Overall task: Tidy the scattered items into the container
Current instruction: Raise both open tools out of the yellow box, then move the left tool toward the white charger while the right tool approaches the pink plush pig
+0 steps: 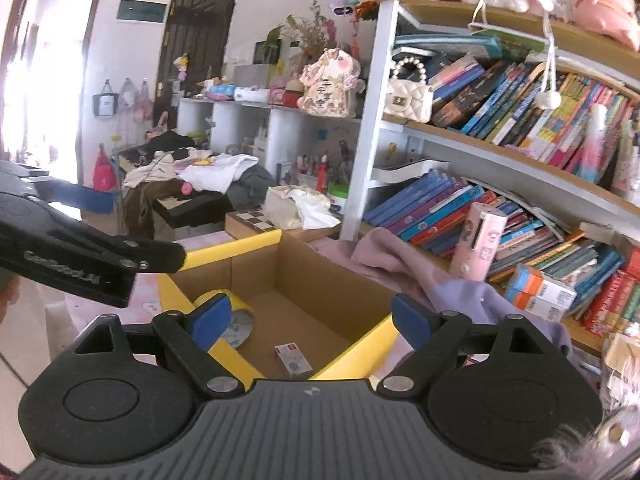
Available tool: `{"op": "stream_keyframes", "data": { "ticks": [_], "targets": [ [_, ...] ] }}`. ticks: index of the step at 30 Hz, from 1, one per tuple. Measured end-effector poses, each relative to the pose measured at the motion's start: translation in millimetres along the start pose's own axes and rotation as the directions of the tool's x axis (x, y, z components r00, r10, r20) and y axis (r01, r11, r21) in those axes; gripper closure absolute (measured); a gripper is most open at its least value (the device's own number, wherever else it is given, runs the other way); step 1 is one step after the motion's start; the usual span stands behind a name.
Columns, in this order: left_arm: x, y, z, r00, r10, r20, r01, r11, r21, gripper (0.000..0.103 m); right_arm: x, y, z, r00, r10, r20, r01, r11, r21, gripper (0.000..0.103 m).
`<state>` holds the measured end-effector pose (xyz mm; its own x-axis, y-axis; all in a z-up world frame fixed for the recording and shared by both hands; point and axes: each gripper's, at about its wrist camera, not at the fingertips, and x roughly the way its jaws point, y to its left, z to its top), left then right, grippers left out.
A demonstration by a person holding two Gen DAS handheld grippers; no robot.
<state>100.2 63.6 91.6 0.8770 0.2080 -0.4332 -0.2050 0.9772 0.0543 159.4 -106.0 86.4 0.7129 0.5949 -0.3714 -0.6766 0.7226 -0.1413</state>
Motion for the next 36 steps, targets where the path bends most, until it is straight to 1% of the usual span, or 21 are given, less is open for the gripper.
{"op": "stream_keyframes", "data": {
  "ticks": [2, 3, 7, 8, 11, 15, 19, 24, 26, 30, 34, 36],
  "targets": [
    [-10, 2, -6, 1.000, -0.010, 0.000, 0.010, 1.000, -0.003, 0.000, -8, 7, -4, 1.000, -0.031, 0.001, 0.031, 0.999, 0.014, 0.014],
    [-15, 3, -9, 1.000, -0.017, -0.004, 0.017, 1.000, -0.009, 0.000, -13, 10, -6, 0.999, -0.046, -0.001, 0.046, 0.999, 0.025, 0.012],
    [-35, 8, -25, 0.999, -0.039, -0.033, 0.038, 0.999, -0.035, 0.000, -34, 20, -18, 0.995, -0.093, -0.035, 0.096, 0.991, 0.091, 0.008],
    [-39, 8, -29, 0.999, -0.041, -0.036, 0.039, 0.998, -0.042, 0.000, -39, 22, -22, 0.993, -0.107, -0.048, 0.112, 0.987, 0.115, 0.005],
    [-51, 9, -43, 0.998, -0.042, -0.046, 0.039, 0.997, -0.069, 0.000, -57, 30, -40, 0.982, -0.172, -0.076, 0.182, 0.969, 0.166, 0.004],
    [-63, 7, -62, 0.995, -0.057, -0.077, 0.049, 0.994, -0.094, 0.000, -76, 42, -62, 0.960, -0.257, -0.112, 0.270, 0.954, 0.128, 0.004],
    [-70, 1, -75, 0.994, -0.061, -0.093, 0.053, 0.995, -0.080, 0.000, -96, 53, -77, 0.943, -0.315, -0.109, 0.326, 0.939, 0.109, 0.001],
    [-76, -14, -90, 0.996, -0.026, -0.090, 0.029, 0.999, 0.028, 0.000, -112, 60, -90, 0.931, -0.342, -0.126, 0.357, 0.926, 0.127, 0.000],
    [-77, -20, -91, 0.995, -0.040, -0.095, 0.046, 0.997, 0.062, 0.000, -116, 60, -91, 0.927, -0.350, -0.131, 0.367, 0.921, 0.133, 0.000],
    [-80, -28, -92, 0.991, -0.090, -0.095, 0.100, 0.990, 0.100, 0.000, -123, 61, -93, 0.922, -0.363, -0.138, 0.381, 0.913, 0.148, 0.000],
    [-82, -32, -93, 0.987, -0.129, -0.099, 0.140, 0.984, 0.113, 0.000, -127, 58, -96, 0.920, -0.353, -0.172, 0.382, 0.905, 0.185, 0.000],
    [-82, -33, -93, 0.983, -0.149, -0.105, 0.160, 0.981, 0.109, 0.000, -129, 55, -98, 0.914, -0.354, -0.198, 0.392, 0.897, 0.205, 0.000]
  ]
}}
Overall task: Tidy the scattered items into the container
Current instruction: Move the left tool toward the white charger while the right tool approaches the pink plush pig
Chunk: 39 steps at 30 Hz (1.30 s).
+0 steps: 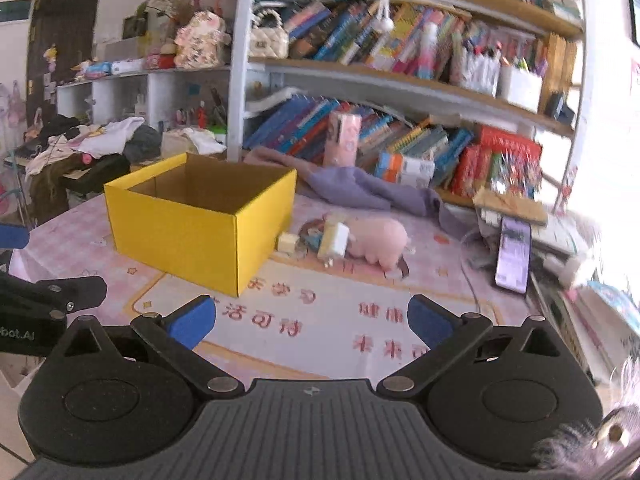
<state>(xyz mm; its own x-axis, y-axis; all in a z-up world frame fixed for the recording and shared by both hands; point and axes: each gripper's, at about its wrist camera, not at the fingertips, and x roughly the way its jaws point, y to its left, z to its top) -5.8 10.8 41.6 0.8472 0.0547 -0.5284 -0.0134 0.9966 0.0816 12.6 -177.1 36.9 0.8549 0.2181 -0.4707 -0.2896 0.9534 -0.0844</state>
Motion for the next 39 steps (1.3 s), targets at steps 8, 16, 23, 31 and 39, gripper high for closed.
{"op": "stream_keyframes", "data": {
  "ticks": [8, 16, 23, 31, 39],
  "targets": [
    [3, -7, -4, 0.999, -0.019, -0.026, 0.020, 0.999, 0.027, 0.000, 1, -6, -5, 0.997, -0.009, -0.080, 0.013, 0.999, 0.044, 0.000],
    [18, -20, -7, 0.995, -0.036, -0.089, 0.044, 0.996, 0.084, 0.000, 3, -14, -12, 0.992, -0.034, -0.122, 0.039, 0.998, 0.039, 0.000],
    [26, -34, -6, 0.990, -0.096, -0.103, 0.107, 0.989, 0.106, 0.000, 3, -31, -20, 0.984, -0.084, -0.159, 0.097, 0.993, 0.073, 0.000],
    [32, -48, -2, 0.979, -0.169, -0.111, 0.182, 0.976, 0.119, 0.000, 3, -44, -24, 0.976, -0.116, -0.182, 0.134, 0.987, 0.088, 0.000],
    [42, -72, 5, 0.962, -0.246, -0.115, 0.262, 0.953, 0.150, 0.000, 2, -63, -27, 0.962, -0.177, -0.208, 0.200, 0.975, 0.094, 0.000]
  ]
}}
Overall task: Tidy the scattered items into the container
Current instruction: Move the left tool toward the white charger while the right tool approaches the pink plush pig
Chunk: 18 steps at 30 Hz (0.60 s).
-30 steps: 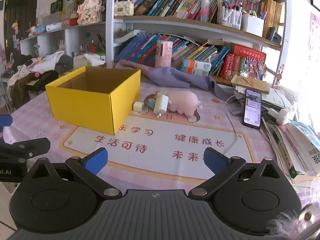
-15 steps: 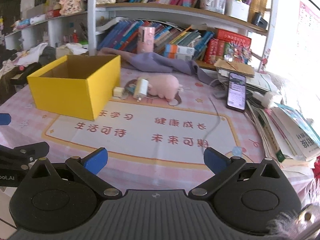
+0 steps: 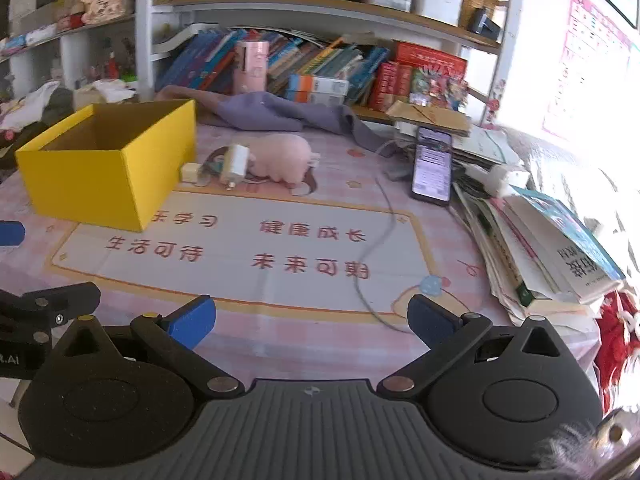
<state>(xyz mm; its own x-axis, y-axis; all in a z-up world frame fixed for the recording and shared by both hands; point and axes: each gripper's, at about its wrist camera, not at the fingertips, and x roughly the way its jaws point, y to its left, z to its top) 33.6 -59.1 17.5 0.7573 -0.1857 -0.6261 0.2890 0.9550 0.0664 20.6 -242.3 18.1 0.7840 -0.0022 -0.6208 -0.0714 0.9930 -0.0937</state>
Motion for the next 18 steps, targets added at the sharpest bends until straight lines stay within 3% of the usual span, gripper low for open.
{"op": "stream_keyframes", "data": {
  "ticks": [18],
  "targets": [
    [49, -18, 28, 0.998, -0.055, -0.010, 0.055, 0.997, 0.054, 0.000, 43, -22, 23, 1.000, 0.008, -0.028, -0.008, 1.000, 0.012, 0.000]
  ]
}}
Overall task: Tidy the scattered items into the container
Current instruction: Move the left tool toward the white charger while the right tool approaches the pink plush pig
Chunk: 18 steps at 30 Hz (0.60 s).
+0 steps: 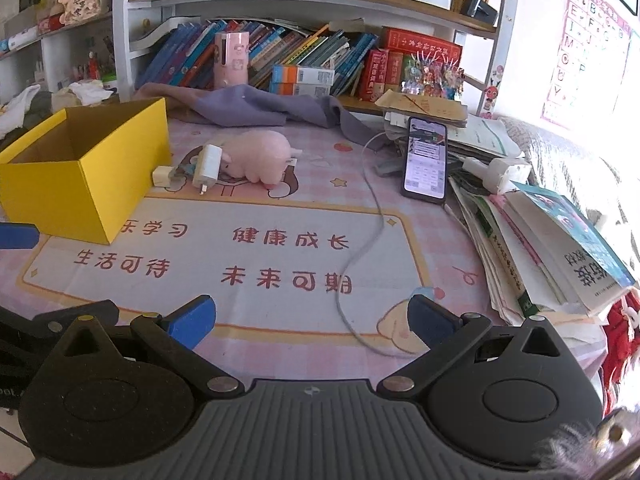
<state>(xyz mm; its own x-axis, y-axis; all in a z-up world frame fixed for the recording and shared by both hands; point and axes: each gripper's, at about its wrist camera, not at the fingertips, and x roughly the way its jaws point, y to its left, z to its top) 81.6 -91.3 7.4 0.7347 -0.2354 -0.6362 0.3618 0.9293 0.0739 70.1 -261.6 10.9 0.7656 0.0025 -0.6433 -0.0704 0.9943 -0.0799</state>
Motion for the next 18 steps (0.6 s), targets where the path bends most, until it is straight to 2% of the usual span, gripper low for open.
{"op": "stream_keyframes", "data": {
  "ticks": [7, 18],
  "targets": [
    [31, 5, 22, 1.000, 0.001, 0.004, -0.001, 1.000, -0.020, 0.000, 31, -10, 24, 0.999, 0.039, 0.010, -0.039, 0.999, -0.006, 0.000],
    [81, 3, 71, 0.999, 0.053, 0.003, -0.053, 0.996, -0.074, 0.000, 86, -44, 79, 0.996, 0.091, 0.024, -0.090, 0.995, -0.044, 0.000]
  ]
}}
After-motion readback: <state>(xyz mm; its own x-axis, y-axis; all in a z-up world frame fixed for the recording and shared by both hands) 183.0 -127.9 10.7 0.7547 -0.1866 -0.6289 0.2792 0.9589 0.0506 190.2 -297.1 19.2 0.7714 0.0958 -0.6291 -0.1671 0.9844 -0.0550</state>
